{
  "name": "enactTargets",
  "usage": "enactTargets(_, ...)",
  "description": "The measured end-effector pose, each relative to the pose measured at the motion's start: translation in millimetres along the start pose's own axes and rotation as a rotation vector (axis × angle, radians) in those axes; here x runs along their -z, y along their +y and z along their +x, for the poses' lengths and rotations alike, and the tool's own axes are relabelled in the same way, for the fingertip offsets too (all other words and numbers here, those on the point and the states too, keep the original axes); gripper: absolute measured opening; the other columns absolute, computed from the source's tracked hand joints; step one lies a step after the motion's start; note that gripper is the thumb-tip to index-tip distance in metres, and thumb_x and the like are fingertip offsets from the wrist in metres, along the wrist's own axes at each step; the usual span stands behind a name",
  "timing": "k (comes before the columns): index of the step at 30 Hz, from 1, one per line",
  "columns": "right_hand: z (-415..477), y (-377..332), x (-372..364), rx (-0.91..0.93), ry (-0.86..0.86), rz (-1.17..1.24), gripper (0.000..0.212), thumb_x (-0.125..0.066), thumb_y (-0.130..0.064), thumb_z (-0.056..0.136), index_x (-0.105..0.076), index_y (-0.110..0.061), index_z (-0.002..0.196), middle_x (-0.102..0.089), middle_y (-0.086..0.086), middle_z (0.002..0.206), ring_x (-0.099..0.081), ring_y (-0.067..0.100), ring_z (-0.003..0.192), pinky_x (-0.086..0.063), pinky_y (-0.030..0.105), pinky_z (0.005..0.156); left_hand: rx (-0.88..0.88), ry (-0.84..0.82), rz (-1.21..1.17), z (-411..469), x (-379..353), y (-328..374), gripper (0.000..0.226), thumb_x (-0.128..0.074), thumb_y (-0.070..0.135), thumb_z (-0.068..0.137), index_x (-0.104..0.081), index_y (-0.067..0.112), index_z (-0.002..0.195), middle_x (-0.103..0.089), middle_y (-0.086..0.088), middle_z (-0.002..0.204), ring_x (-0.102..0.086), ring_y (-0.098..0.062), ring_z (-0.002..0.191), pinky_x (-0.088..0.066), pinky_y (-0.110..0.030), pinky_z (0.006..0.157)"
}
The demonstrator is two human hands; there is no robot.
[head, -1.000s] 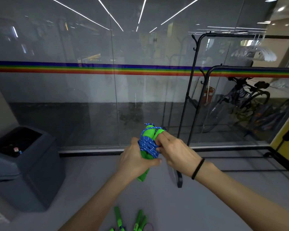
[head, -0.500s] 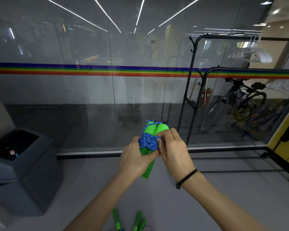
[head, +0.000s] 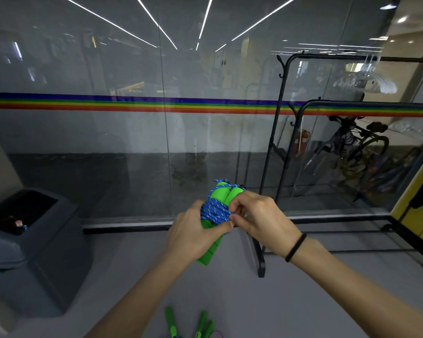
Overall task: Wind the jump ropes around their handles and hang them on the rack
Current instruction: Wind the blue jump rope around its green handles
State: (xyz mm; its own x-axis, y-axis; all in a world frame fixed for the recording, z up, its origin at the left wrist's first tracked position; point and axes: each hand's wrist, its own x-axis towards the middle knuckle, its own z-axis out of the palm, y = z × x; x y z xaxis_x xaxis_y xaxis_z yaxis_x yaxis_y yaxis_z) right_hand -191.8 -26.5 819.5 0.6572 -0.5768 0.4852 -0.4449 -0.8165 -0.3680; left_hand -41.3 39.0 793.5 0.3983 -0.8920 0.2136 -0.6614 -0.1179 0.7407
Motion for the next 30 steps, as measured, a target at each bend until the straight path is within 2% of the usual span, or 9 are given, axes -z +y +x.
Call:
enactTargets(6,3.6,-7.8,-5.7,-0.010,-0.023,-0.179,0.010,-0.054,-0.016,0.071,-0.051,-0.008,0.076,-0.058,0.012,0.078,-0.057,0.036,0.067,-0.049,0.043,0.060,-0.015,0.021,0.143,-3.5,-3.2,4.7,0.050,-0.064,0.060,0.068,-0.048,0.020,0.095,-0.068,-0.005,0.094,-0.061,-0.031,0.095,-0.043,-0.034,0.066)
enactTargets(10,10.1,-14.9,-10.8,-0.101,0.055,-0.180,0.013,-0.051,-0.011,0.071,-0.039,-0.012,0.074,-0.053,0.017,0.078,-0.053,0.041,0.066,-0.038,0.041,0.056,0.011,-0.004,0.109,-4.8,-7.6,7.0,0.053,-0.063,0.062,0.068,-0.047,0.018,0.093,-0.067,-0.009,0.094,-0.061,-0.033,0.096,-0.043,-0.035,0.067)
enactTargets(12,14.2,-18.5,-14.0,-0.152,0.139,-0.189,0.010,-0.051,-0.006,0.072,-0.044,-0.006,0.079,-0.055,0.021,0.084,-0.053,0.042,0.066,-0.033,0.037,0.054,0.024,0.013,0.070,-4.2,-8.9,9.6,0.051,-0.063,0.059,0.067,-0.048,0.019,0.095,-0.067,-0.008,0.092,-0.061,-0.032,0.094,-0.042,-0.034,0.066)
enactTargets(14,15.5,-22.8,-17.3,-0.203,0.209,-0.174,0.014,-0.051,-0.006,0.074,-0.052,-0.001,0.087,-0.057,0.019,0.087,-0.055,0.043,0.067,-0.037,0.038,0.056,0.026,0.043,0.056,-2.3,-9.0,11.2,0.048,-0.063,0.056,0.068,-0.048,0.020,0.097,-0.067,-0.007,0.092,-0.061,-0.032,0.094,-0.041,-0.034,0.065)
enactTargets(18,11.1,-23.6,-20.1,-0.158,0.258,-0.040,0.027,-0.045,-0.018,0.078,-0.066,-0.007,0.091,-0.060,0.011,0.088,-0.061,0.031,0.069,-0.048,0.032,0.064,0.033,0.069,0.042,4.2,-5.4,7.5,0.048,-0.060,0.061,0.069,-0.050,0.020,0.092,-0.067,-0.008,0.091,-0.061,-0.033,0.093,-0.045,-0.037,0.067)
enactTargets(21,7.0,-16.1,-13.0,-0.105,0.178,0.084,0.015,-0.057,-0.008,0.082,-0.069,-0.009,0.092,-0.063,0.005,0.088,-0.062,0.017,0.075,-0.041,0.005,0.069,0.040,0.049,-0.014,6.8,1.1,0.2,0.053,-0.056,0.071,0.062,-0.055,0.024,0.084,-0.067,-0.002,0.083,-0.063,-0.027,0.085,-0.047,-0.035,0.066)
enactTargets(25,5.2,-6.9,-0.4,-0.046,0.009,0.150,0.017,-0.061,0.001,0.081,-0.068,-0.010,0.091,-0.059,-0.004,0.084,-0.060,0.006,0.075,-0.051,0.014,0.071,0.039,-0.013,-0.048,10.6,6.9,-5.6,0.058,-0.055,0.075,0.053,-0.060,0.027,0.084,-0.068,0.004,0.079,-0.065,-0.018,0.079,-0.054,-0.037,0.071)
enactTargets(28,10.7,-5.8,8.7,0.011,-0.065,0.074,0.014,-0.063,0.001,0.078,-0.065,-0.010,0.088,-0.053,-0.009,0.080,-0.053,-0.005,0.072,-0.043,0.006,0.066,0.046,-0.057,-0.091,10.6,6.2,-3.2,0.056,-0.057,0.072,0.052,-0.061,0.027,0.084,-0.067,0.006,0.077,-0.065,-0.015,0.076,-0.053,-0.036,0.071)
enactTargets(30,15.6,-7.9,15.6,0.054,-0.151,-0.011,0.011,-0.063,-0.003,0.080,-0.062,-0.010,0.089,-0.051,-0.008,0.082,-0.050,-0.002,0.068,-0.039,0.009,0.065,0.043,-0.081,-0.108,10.3,5.3,-2.9,0.050,-0.061,0.067,0.056,-0.061,0.027,0.085,-0.068,0.008,0.078,-0.064,-0.012,0.076,-0.053,-0.035,0.071)
